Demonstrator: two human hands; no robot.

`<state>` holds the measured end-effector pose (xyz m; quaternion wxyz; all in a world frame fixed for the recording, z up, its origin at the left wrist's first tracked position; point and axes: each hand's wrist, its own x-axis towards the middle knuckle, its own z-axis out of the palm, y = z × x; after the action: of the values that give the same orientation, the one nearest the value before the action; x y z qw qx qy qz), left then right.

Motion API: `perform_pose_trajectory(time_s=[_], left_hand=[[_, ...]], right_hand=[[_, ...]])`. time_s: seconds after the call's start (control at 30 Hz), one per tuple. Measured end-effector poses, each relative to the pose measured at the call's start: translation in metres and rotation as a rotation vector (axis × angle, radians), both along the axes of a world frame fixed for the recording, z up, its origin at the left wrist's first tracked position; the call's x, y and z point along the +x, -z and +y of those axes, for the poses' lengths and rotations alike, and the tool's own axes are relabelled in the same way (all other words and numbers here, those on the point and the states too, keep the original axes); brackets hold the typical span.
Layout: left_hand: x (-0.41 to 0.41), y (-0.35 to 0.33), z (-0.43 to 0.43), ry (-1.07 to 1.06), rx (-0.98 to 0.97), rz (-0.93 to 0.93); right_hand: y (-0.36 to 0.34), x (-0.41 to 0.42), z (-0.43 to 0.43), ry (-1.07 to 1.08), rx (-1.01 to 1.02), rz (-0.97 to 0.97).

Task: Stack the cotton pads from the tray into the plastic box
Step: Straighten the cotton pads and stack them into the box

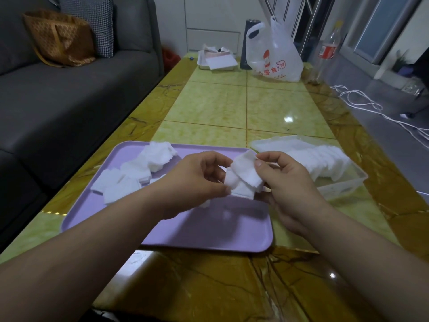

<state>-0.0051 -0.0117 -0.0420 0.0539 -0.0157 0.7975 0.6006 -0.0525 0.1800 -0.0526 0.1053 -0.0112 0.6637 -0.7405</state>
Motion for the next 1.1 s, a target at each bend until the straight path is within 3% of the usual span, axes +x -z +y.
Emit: perform_pose_trajectory(time_s=[0.17,0.33,0.7,0.97,1.1], left_hand=[[-0.001,-0.005,-0.007,-0.011,0.04,-0.032],[0.002,-0.005,0.0,0.074,0.082,0.032],[-0.004,0.007,0.002,-0.113,0.02,0.033],[-0.005,0.012,0.007,-0.193,-0.383,0.215],[-0.008,0.013,0.006,-0.202,-0.484,0.426]], right_hand=[[0.003,-0.003,0.006,0.084,0.131,0.098],[0.002,0.001,0.002,-0.018,0.16,0.118],[0.0,0.005,0.0,-0.091,0.148,0.111],[0.0,0.006,0.0,-0.096,0.129,0.099],[-0.002,0.008,0.0,-0.114,0.124,0.091]])
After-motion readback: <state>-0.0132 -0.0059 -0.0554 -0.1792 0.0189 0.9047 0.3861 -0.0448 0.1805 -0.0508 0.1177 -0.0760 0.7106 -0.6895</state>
